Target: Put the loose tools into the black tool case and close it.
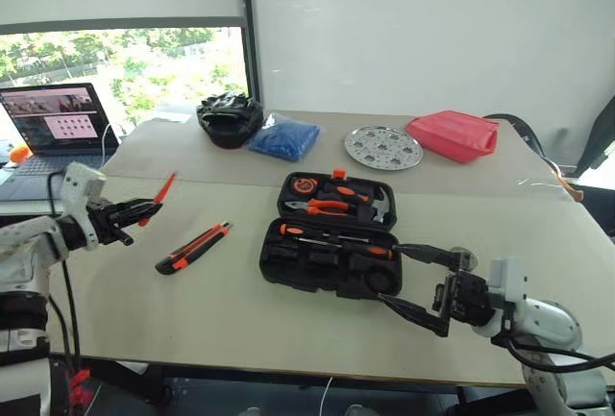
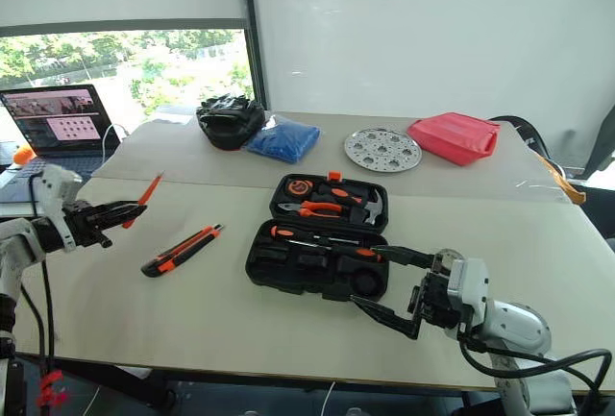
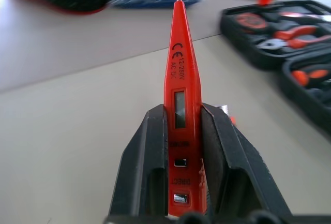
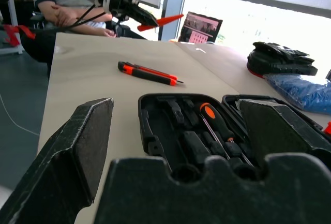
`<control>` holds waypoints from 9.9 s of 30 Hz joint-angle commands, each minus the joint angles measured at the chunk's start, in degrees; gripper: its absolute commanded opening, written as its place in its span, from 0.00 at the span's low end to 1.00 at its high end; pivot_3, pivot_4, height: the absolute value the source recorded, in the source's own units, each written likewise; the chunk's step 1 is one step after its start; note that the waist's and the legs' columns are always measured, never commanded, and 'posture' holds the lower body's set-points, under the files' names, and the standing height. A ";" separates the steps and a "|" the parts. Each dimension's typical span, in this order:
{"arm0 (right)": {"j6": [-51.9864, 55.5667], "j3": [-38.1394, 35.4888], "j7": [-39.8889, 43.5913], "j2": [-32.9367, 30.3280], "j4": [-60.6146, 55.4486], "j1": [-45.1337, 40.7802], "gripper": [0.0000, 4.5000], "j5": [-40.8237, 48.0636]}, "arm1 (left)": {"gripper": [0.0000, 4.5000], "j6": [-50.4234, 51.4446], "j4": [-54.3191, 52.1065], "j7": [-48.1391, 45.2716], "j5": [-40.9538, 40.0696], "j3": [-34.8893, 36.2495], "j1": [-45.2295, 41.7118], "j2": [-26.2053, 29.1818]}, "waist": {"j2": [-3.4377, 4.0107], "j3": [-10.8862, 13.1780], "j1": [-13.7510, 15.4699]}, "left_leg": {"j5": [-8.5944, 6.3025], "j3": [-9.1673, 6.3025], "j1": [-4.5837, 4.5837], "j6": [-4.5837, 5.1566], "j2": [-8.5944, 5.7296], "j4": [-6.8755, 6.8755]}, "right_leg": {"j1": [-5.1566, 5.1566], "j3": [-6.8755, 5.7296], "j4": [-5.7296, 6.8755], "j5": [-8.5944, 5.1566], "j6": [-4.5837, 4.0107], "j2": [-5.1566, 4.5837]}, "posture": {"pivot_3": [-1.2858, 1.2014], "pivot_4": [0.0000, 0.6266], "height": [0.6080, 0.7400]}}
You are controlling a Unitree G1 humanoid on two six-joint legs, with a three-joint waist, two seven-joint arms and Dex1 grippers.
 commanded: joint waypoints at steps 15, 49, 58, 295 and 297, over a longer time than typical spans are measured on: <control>1.20 -7.74 -6.48 -0.47 -11.09 10.54 1.00 2.85 | 0.10 -24.00 10.39 -6.96 23.55 -29.23 -22.47 -22.42 | -0.01 0.01 -1.36 | -0.03 -0.07 -0.12 0.08 -0.02 0.07 | -0.04 0.12 0.00 0.00 0.04 0.10 | 0.52 0.24 1.00; 1.38 -5.51 -10.75 0.25 -13.22 10.25 1.00 1.12 | 0.10 -20.40 13.22 -3.99 37.95 -34.72 -22.89 -22.59 | 0.00 0.01 -0.99 | -0.01 -0.09 0.18 0.08 -0.04 0.13 | 0.23 0.12 0.09 -0.02 0.09 0.11 | 0.52 0.24 1.00; 0.82 -4.69 -10.35 0.61 -12.33 9.87 1.00 0.65 | 0.10 -17.25 8.06 -4.64 37.54 -34.60 -21.42 -21.29 | 0.00 0.01 -1.42 | -0.01 -0.11 0.31 0.09 -0.02 0.12 | 0.34 0.14 0.14 -0.18 0.35 0.14 | 0.52 0.24 1.00; -3.76 -0.78 -8.65 2.02 -6.16 9.61 1.00 -3.78 | 0.01 -5.79 -23.51 -4.84 10.82 -25.15 -0.51 -19.11 | 0.17 0.02 -0.35 | -0.13 -0.11 0.63 0.22 0.00 -0.09 | 0.94 0.04 -0.52 -0.09 0.17 0.05 | 0.52 0.24 1.00; -3.71 -0.74 -8.62 1.99 -6.20 9.59 1.00 -3.75 | 0.01 -6.97 -23.07 -3.87 12.84 -26.55 0.01 -19.51 | 0.17 0.02 -0.34 | -0.13 -0.11 0.63 0.21 0.00 -0.09 | 0.94 0.03 -0.52 -0.09 0.17 0.05 | 0.52 0.24 1.00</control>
